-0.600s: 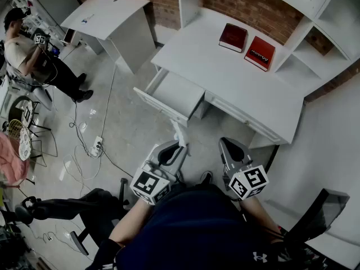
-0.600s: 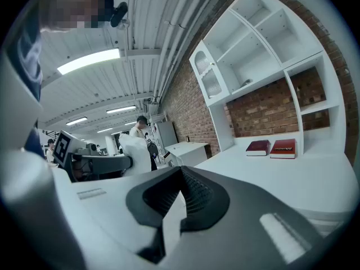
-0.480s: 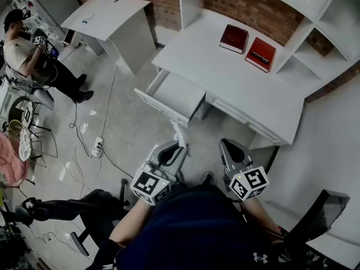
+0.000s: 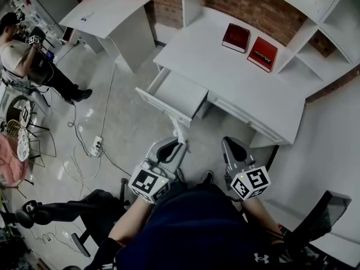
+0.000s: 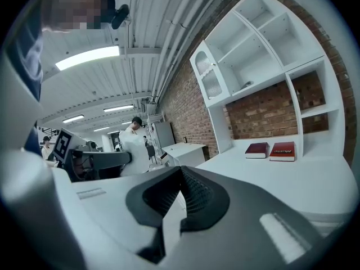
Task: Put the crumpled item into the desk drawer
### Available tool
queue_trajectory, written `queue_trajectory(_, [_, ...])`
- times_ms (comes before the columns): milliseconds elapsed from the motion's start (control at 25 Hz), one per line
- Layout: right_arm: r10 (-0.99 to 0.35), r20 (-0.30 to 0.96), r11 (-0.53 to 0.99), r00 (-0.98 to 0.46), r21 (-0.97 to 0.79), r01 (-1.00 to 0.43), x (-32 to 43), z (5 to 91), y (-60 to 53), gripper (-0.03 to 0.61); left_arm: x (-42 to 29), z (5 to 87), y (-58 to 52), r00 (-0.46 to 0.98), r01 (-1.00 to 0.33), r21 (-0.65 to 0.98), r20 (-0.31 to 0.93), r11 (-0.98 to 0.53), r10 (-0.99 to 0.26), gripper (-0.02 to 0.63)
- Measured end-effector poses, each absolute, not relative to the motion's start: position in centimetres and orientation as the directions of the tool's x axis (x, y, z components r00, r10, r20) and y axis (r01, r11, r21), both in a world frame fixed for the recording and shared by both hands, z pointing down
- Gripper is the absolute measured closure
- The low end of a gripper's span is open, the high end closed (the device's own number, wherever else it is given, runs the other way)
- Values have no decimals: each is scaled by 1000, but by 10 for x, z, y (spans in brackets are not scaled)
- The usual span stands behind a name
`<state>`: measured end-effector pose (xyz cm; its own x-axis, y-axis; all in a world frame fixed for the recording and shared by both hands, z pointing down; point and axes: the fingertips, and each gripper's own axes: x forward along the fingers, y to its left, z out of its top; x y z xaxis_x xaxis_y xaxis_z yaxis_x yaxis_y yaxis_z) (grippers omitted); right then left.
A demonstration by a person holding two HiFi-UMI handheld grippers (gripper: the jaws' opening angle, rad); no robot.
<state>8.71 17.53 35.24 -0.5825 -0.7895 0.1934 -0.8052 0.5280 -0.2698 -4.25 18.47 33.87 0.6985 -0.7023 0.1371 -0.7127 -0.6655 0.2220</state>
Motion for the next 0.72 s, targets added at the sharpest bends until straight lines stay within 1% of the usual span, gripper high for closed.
queue_trajectory(360, [-835, 210, 460, -510, -242, -854, 71, 353, 165, 575, -97, 326, 162, 667, -733, 273, 106, -623, -738, 558])
queue_trajectory(560, [-860, 224, 409, -458, -232, -882, 57, 354, 163, 575, -124, 323, 154, 674, -725, 269, 89, -634, -733, 558])
queue_trajectory(720, [-870, 237, 383, -433, -227, -895, 48, 357, 163, 575, -138, 331, 148, 684, -718, 265, 99, -643, -723, 558])
